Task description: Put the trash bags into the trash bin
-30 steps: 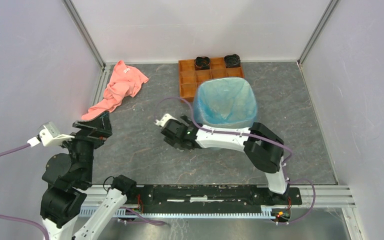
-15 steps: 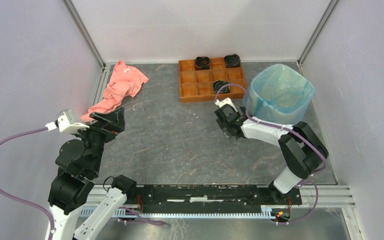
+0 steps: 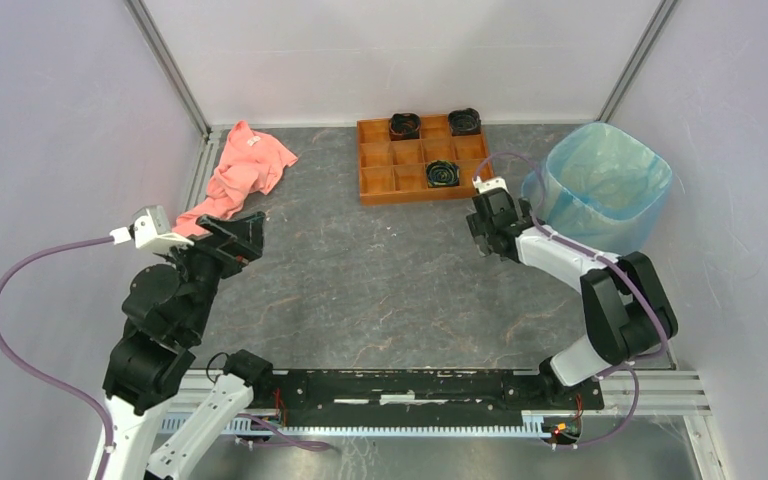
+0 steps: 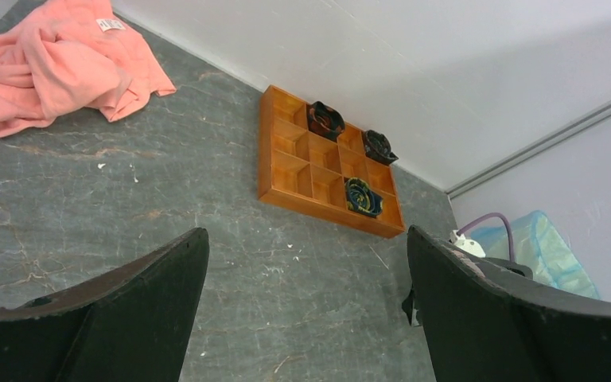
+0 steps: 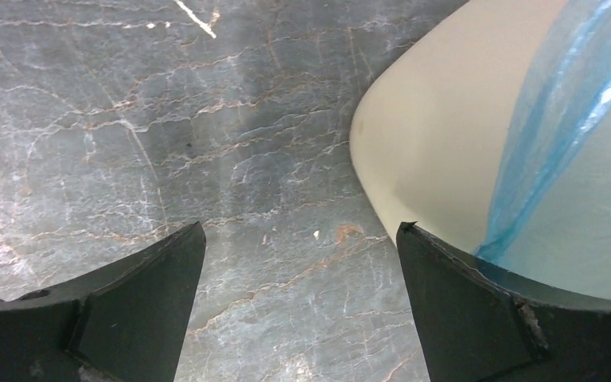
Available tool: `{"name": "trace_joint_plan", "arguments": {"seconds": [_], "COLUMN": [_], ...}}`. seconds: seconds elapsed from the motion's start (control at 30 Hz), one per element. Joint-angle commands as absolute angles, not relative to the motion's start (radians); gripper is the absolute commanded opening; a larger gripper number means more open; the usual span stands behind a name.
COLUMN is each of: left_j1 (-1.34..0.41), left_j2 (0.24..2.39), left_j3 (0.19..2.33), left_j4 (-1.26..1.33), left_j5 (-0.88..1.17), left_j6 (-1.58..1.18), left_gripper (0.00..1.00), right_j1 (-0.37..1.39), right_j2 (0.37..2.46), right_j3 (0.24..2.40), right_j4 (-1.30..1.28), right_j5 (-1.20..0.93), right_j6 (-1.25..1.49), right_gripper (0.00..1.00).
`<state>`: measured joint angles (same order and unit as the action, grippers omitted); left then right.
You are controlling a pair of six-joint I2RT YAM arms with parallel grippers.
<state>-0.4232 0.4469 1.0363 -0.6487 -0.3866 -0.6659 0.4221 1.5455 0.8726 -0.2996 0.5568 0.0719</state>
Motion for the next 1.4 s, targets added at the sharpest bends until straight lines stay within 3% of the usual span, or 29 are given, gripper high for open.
{"name": "trace_joint_plan", "arguments": {"seconds": [0.0,0.3,0.47,0.6,0.77,0.87,1.2,1.37], "left_j1": [-0.424,-0.423,-0.424,-0.425,-0.424,-0.425,-0.425,-0.424], "left_j2": [0.475,0.513,0.566,0.627,0.705,0.726,0.724,0.712], "left_j3": [1.044,1.062,1.086,1.166,1.311,1.396,1.494,1.47], "left_j4": [-0.618,-0.631,-0.616,-0.597,-0.591,-0.61,-0.667,-0.682], "left_j5": [-0.345,-0.353,-0.373,-0.388,-0.351,-0.333,-0.358,-0.363], "left_j6": [-0.686,-0.68,-0.656,-0.605,-0.51,-0.469,-0.457,-0.487], "left_gripper": [1.0,1.0,1.0,1.0,1.0,1.0,1.0,1.0], "right_j1": [0.423,0.691,0.711,0.711,0.711,0.712,0.71,0.709], "right_j2": [1.494,1.082,0.776,0.599,0.606,0.614,0.571,0.517], "right_j3": [0.874,0.776,0.81,1.034,1.41,1.524,1.45,1.301], "right_j4": [-0.298,-0.362,-0.434,-0.54,-0.715,-0.754,-0.699,-0.577], "right_j5": [0.422,0.097,-0.114,0.028,0.192,0.252,0.43,0.301], "right_j6": [0.063,0.038,0.03,0.021,-0.037,-0.052,-0.061,-0.053], "right_gripper": [0.98,0.98,0.98,0.98,0.98,0.98,0.98,0.98]}}
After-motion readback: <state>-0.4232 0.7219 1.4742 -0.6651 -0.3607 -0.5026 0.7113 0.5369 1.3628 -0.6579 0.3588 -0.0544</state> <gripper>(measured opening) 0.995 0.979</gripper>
